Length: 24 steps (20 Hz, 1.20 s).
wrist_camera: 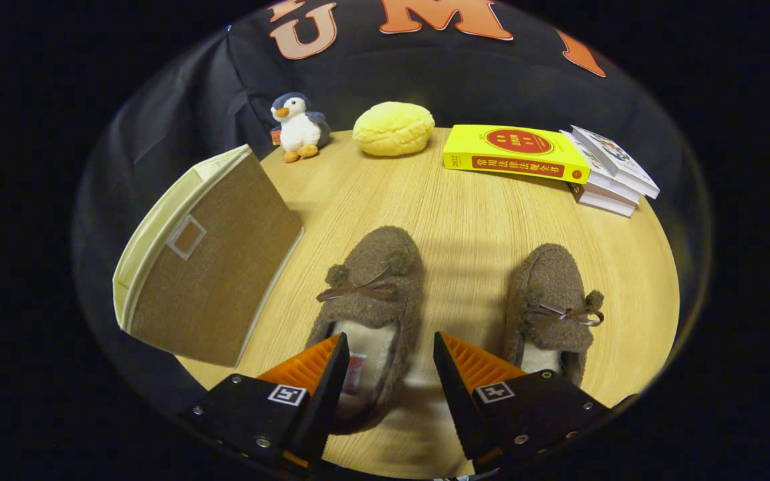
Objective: Open the storage box then place both shoes into the box .Put the left shoe in first, then the right shoe, with the right side of both shoes facing outward in a uniform manner.
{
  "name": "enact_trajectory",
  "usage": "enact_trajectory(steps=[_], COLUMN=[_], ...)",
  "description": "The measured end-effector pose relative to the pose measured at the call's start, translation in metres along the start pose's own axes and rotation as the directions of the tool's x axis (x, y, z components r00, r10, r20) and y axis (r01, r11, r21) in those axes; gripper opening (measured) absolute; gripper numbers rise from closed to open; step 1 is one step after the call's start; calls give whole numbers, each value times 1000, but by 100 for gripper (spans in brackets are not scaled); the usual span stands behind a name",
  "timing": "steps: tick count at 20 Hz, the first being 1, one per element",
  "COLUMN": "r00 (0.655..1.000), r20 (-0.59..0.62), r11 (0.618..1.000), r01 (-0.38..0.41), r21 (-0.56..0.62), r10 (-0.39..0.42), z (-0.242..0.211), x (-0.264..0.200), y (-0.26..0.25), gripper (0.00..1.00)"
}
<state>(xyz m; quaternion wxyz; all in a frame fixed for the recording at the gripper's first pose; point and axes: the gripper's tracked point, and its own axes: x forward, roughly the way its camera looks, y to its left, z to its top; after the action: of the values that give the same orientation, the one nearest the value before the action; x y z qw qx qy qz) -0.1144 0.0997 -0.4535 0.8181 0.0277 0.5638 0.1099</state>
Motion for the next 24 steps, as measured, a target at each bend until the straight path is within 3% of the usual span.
enact_trajectory(steps=[2, 5, 10, 11, 17, 24], r00=[998, 998, 998, 997, 992, 992], r20=[-49, -45, 30, 37, 68, 81], r11=[998, 990, 995, 995, 992, 983], r01=[-32, -28, 43, 65, 98, 80], r21=[54, 139, 88, 75, 83, 168], r10=[34, 35, -46, -68, -104, -95], z=[-5, 3, 13, 12, 16, 50], x=[14, 28, 42, 44, 41, -6], y=[5, 0, -5, -7, -9, 5], gripper=[73, 51, 38, 28, 5, 4])
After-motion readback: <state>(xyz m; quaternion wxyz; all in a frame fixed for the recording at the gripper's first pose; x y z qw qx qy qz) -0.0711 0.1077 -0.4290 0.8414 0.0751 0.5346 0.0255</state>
